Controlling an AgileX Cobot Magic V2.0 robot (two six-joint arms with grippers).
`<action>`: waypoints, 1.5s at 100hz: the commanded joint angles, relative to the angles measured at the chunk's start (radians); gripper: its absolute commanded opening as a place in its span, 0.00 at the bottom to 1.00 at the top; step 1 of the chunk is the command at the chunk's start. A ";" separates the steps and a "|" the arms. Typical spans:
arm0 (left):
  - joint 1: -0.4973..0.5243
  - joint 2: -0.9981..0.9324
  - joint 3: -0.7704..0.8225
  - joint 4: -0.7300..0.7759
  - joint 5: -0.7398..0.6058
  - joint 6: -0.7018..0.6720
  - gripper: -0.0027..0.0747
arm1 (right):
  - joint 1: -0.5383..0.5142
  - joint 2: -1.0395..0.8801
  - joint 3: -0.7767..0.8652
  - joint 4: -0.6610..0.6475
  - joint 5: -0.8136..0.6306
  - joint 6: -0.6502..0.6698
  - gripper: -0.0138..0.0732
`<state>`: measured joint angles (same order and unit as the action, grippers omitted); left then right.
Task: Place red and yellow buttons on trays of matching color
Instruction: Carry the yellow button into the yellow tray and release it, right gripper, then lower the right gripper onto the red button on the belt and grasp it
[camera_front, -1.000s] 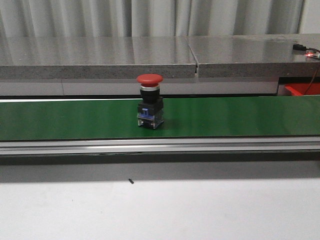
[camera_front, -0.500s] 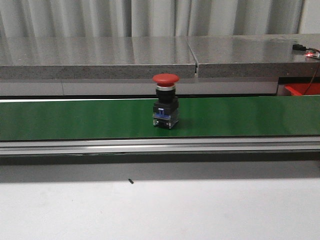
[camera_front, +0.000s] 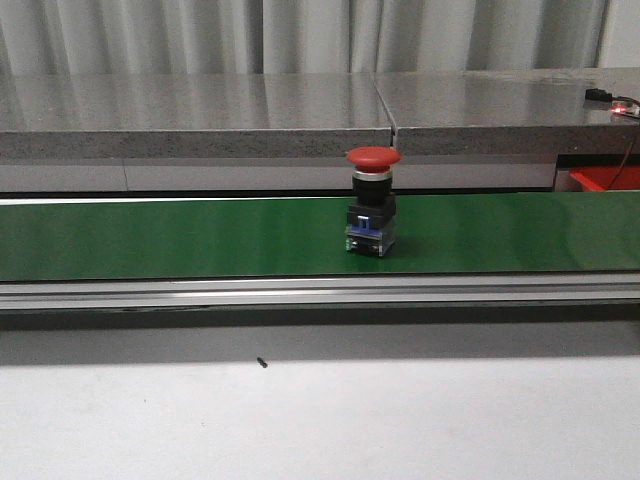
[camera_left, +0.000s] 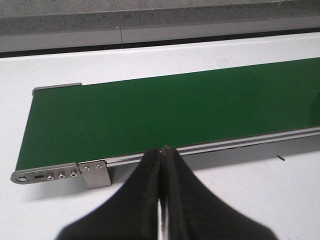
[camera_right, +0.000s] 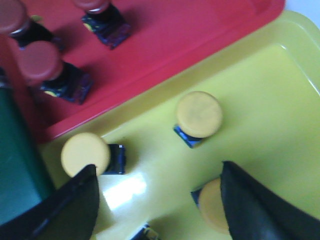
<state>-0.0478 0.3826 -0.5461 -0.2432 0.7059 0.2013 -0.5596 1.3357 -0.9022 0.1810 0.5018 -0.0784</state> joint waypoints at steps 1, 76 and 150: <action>-0.007 0.006 -0.024 -0.018 -0.065 -0.008 0.01 | 0.064 -0.062 -0.022 -0.016 -0.043 -0.001 0.75; -0.007 0.006 -0.024 -0.018 -0.065 -0.008 0.01 | 0.700 -0.144 -0.026 -0.030 0.120 -0.264 0.75; -0.007 0.006 -0.024 -0.018 -0.065 -0.008 0.01 | 0.817 0.136 -0.165 0.136 0.051 -0.377 0.75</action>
<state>-0.0478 0.3826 -0.5461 -0.2432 0.7059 0.2013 0.2564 1.4728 -1.0176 0.2749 0.6118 -0.4380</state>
